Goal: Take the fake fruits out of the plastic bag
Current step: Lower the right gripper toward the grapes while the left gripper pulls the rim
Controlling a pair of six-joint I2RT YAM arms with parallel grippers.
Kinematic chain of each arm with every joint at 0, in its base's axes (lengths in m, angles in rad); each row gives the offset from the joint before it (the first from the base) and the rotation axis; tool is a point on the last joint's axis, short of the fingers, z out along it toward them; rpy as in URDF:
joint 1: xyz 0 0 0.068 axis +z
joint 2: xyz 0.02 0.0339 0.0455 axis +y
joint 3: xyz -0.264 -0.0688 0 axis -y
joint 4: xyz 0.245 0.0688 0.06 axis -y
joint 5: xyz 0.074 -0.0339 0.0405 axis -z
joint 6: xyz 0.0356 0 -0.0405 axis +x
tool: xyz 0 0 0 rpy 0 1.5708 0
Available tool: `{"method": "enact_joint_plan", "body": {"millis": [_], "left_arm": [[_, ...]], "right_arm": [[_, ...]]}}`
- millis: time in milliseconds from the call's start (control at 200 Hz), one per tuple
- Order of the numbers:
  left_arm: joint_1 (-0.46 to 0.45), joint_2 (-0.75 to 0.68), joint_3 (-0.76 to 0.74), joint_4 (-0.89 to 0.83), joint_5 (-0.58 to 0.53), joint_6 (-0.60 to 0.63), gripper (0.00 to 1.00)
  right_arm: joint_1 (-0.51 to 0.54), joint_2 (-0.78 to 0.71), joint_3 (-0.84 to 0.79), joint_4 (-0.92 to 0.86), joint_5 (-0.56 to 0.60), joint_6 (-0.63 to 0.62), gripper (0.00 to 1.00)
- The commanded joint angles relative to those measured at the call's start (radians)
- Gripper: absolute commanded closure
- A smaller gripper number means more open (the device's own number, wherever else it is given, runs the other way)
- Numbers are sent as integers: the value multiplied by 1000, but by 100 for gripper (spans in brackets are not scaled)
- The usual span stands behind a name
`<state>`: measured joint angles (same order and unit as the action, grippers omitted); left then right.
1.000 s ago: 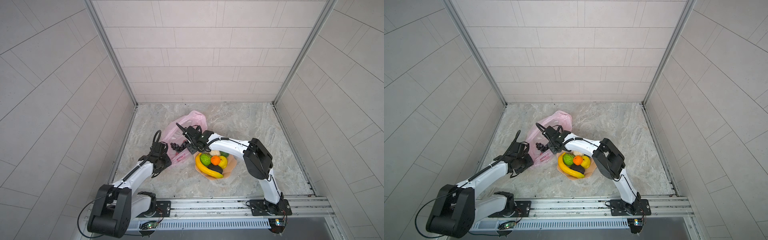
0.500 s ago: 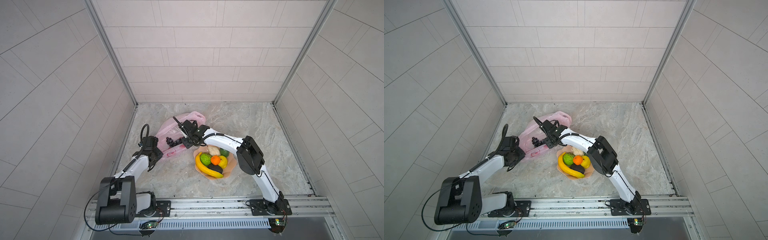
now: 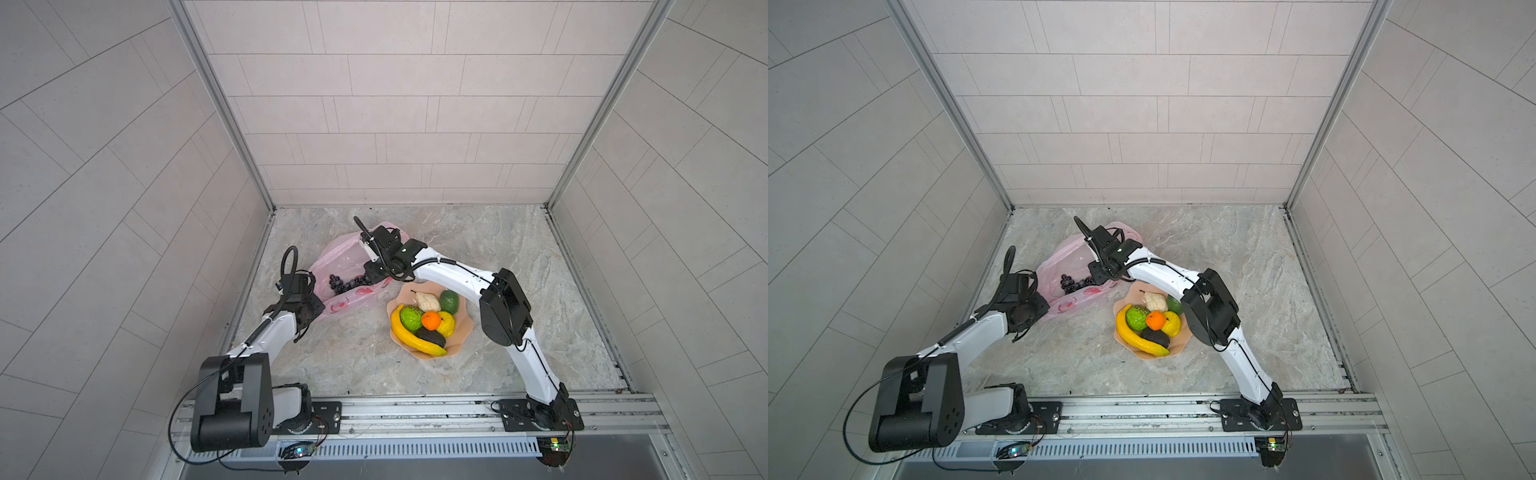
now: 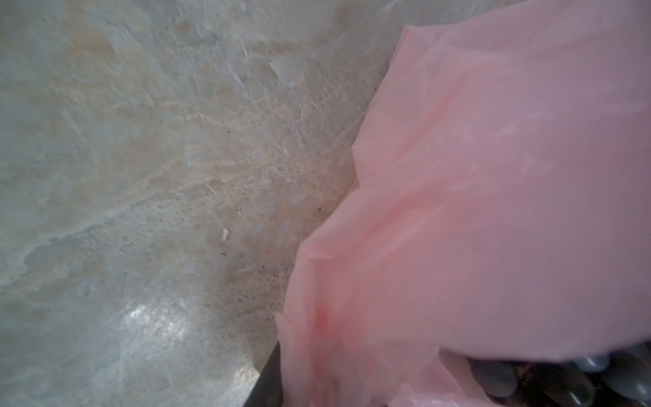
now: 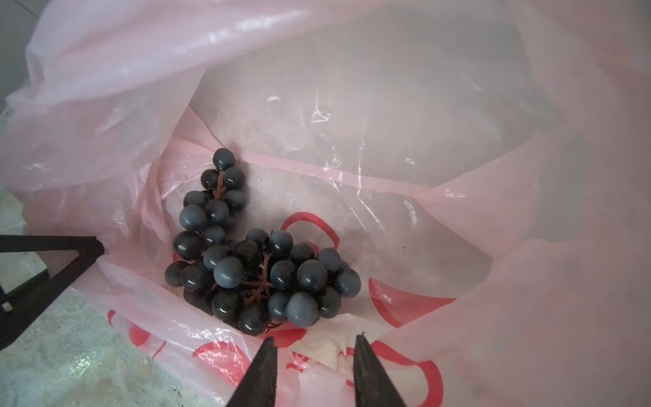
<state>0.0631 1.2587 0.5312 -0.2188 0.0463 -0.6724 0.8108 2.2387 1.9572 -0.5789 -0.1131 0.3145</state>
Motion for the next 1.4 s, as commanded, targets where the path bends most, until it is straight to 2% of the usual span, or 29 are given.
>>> {"method": "enact_joint_plan", "body": {"millis": [0, 100, 265, 450, 675, 856, 931, 1151, 1261, 1396], "left_arm": [[-2, 2, -2, -13, -20, 19, 73], [-2, 20, -1, -13, -20, 17, 72], [-2, 15, -5, -14, -34, 12, 72], [0, 17, -8, -18, -51, 8, 72], [-6, 16, -11, 6, -8, 29, 71], [-112, 11, 4, -19, -45, 39, 69], [-143, 11, 10, -34, -29, 38, 65], [-209, 22, 29, -60, -103, 32, 52], [-250, 63, 50, -69, -149, 35, 50], [-259, 99, 59, -69, -144, 29, 50]], "right_arm": [[11, -9, -88, 0, 21, -40, 67], [13, -16, -137, 13, 31, -58, 68], [11, 17, -124, -1, 78, -87, 70], [-14, 80, -57, -19, 67, -89, 70], [-19, 149, 22, -82, 84, -110, 70], [-39, 130, 60, -98, 57, -104, 67], [-39, 105, 76, -109, 47, -103, 65], [-39, 29, 84, -86, 30, -44, 61], [-43, 42, 118, -100, 51, -24, 59], [-57, 80, 169, -118, 48, 10, 57]]}}
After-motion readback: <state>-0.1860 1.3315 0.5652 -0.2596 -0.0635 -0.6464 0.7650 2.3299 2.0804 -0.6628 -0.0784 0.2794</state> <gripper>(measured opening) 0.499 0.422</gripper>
